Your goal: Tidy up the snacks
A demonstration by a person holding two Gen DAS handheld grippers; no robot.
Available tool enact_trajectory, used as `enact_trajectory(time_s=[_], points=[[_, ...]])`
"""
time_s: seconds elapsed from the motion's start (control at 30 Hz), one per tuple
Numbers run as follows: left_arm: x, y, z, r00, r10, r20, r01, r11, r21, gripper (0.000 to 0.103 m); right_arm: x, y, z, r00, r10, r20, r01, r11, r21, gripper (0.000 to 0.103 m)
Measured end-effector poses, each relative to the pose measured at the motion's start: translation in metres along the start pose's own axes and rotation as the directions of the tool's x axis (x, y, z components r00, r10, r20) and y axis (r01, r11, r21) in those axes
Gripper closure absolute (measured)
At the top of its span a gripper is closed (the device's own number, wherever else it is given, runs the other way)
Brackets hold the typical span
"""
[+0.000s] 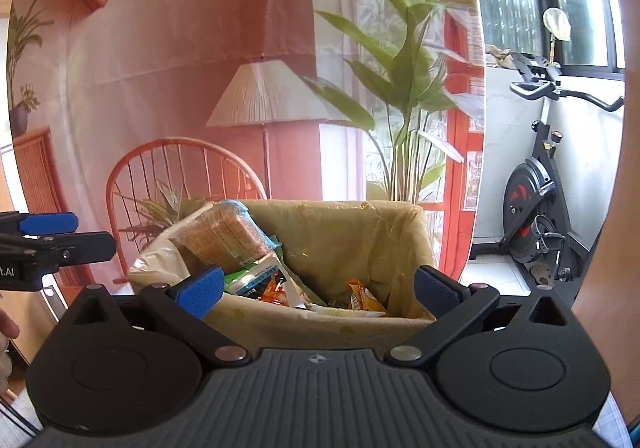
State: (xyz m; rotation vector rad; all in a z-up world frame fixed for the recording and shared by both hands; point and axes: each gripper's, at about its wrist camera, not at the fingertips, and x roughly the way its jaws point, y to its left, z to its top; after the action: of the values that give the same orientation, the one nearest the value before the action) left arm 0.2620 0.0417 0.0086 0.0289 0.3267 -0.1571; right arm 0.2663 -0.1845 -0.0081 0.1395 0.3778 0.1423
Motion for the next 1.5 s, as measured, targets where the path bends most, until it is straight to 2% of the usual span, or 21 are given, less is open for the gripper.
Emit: enact_trajectory(time_s=[0.23, 0.43, 0.67, 0.83, 1.0, 1.23, 1.5], points=[[-0.051, -0.007, 0.002, 0.998, 0.019, 0.065, -0.02, 1.0, 0.017, 0.008, -0.04, 0.015, 0.0, 1.0, -0.007, 0.025, 0.006, 0.999, 0.032, 0.0], [-0.098, -0.019, 0.002, 0.995, 0.052, 0.089, -0.058, 0.996, 0.065, 0.008, -0.083, 0.027, -0.003, 0.999, -0.019, 0.039, 0.017, 0.998, 0.061, 0.0], [-0.159, -0.018, 0.005, 0.992, 0.027, 0.126, -0.025, 1.0, -0.016, 0.008, -0.142, 0.045, -0.009, 0.997, -0.045, 0.067, 0.039, 0.995, 0.091, 0.0], [-0.189, -0.023, 0.001, 0.986, 0.054, 0.156, -0.055, 0.998, 0.005, 0.008, -0.176, 0.058, -0.014, 0.995, -0.041, 0.09, 0.033, 0.996, 0.087, 0.0], [-0.207, -0.024, -0.004, 0.986, 0.055, 0.155, -0.054, 0.999, -0.01, 0.008, -0.2, 0.08, -0.02, 0.993, -0.044, 0.106, 0.041, 0.999, 0.027, 0.0], [-0.212, -0.02, -0.011, 0.989, 0.05, 0.136, -0.042, 0.997, -0.063, 0.008, -0.215, 0.095, -0.023, 0.993, -0.027, 0.118, 0.025, 1.0, 0.017, 0.0], [-0.212, -0.02, -0.01, 0.989, 0.055, 0.138, -0.047, 0.997, -0.057, 0.008, -0.219, 0.094, -0.023, 0.992, -0.032, 0.12, 0.028, 0.999, 0.039, 0.0]])
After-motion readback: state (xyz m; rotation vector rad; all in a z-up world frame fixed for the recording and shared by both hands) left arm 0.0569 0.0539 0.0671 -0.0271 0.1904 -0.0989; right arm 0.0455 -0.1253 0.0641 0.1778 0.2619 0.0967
